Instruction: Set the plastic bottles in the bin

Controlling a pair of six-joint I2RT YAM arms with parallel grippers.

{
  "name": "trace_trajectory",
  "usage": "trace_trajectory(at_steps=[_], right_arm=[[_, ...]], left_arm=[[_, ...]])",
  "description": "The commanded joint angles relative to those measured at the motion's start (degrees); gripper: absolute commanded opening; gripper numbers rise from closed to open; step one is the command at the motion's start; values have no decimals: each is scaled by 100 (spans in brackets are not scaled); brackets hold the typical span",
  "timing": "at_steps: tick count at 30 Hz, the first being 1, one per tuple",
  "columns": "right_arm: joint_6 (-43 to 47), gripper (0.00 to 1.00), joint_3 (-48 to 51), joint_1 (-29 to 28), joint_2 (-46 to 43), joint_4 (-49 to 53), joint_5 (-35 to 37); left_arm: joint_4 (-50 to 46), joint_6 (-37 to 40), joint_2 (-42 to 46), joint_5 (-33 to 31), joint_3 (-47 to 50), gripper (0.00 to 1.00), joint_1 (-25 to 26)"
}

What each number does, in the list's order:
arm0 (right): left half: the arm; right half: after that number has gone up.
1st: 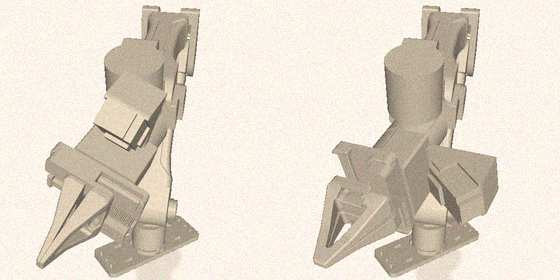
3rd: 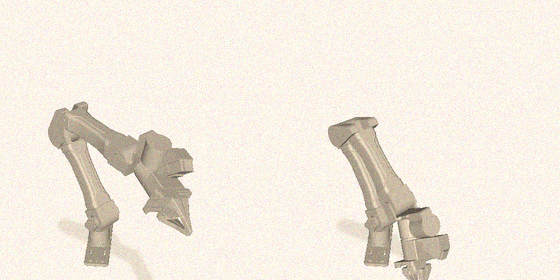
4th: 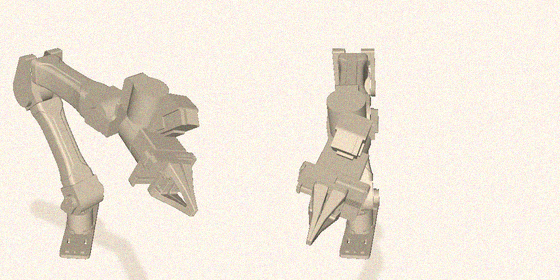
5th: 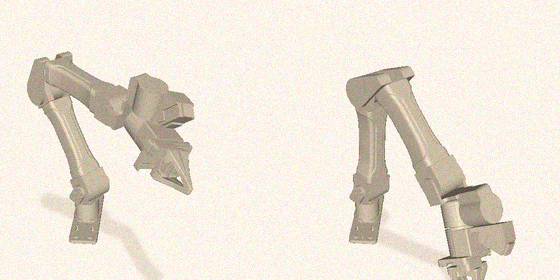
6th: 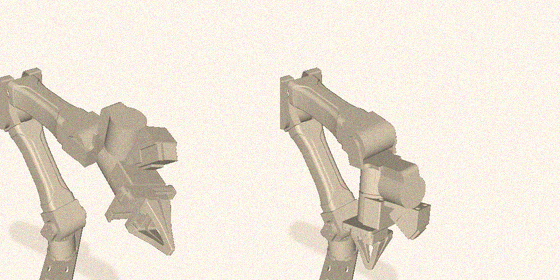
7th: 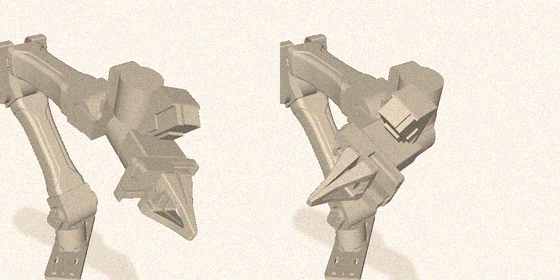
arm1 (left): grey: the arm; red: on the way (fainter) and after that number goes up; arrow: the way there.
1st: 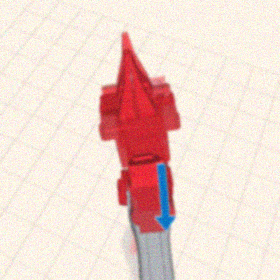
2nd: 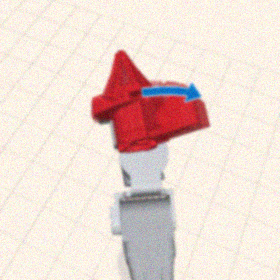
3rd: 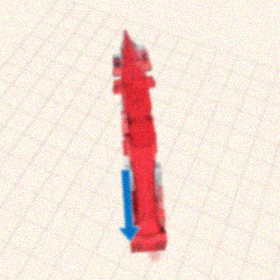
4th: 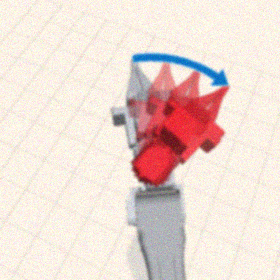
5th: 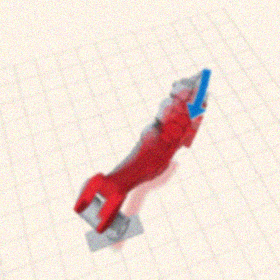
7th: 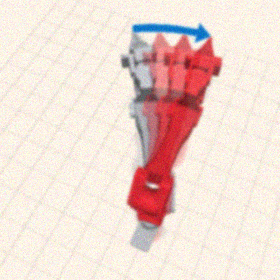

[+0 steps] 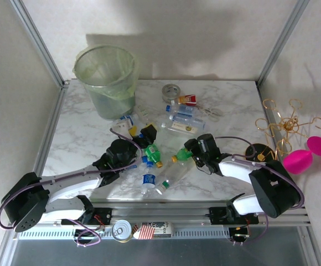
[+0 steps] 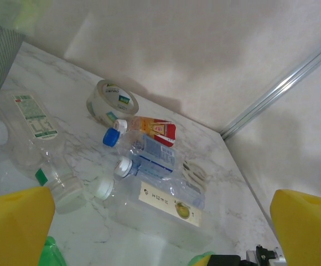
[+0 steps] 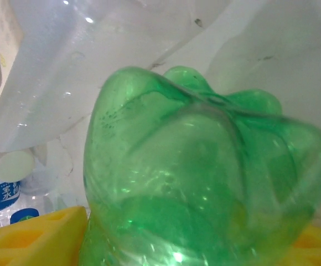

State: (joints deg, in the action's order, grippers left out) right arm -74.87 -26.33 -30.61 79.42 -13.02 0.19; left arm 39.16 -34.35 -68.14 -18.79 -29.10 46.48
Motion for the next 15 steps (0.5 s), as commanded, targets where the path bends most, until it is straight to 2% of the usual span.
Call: trace_trajectory(at_steps=[1,6,9,15], right_arm=[[57,66,56,37,103,-127,192],[255,60,-115,33,-182,-72,352],[446,57,-220,38,-488,-95,404],[1219,54,-599,36,-973,-115,400]], left_arm=[[-80,13,125,-191,46,100,54],[-287,177,168,-276,-80,100,28],[-341,334,230,-101,-169,100,-57],[-277,549,311,1288,-381,100,-429]])
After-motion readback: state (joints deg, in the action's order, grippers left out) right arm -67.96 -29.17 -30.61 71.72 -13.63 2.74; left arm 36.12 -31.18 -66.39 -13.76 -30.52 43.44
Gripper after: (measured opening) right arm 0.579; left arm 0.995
